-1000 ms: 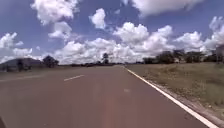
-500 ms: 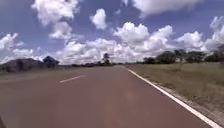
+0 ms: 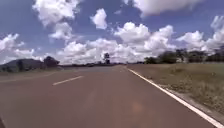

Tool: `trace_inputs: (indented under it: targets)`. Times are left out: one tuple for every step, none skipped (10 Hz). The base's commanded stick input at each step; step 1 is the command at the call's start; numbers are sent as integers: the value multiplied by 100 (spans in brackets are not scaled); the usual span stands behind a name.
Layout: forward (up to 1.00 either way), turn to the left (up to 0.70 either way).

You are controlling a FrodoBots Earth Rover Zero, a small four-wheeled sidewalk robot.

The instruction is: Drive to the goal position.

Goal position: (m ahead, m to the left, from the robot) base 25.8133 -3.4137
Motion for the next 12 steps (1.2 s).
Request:
trace_inputs:
  targets:
    - [100,0]
    - [100,0]
    - [100,0]
    - [100,0]
    - [100,0]
    - [100,0]
    - [100,0]
    - [100,0]
    - [100,0]
    - [100,0]
    - [100,0]
    - [100,0]
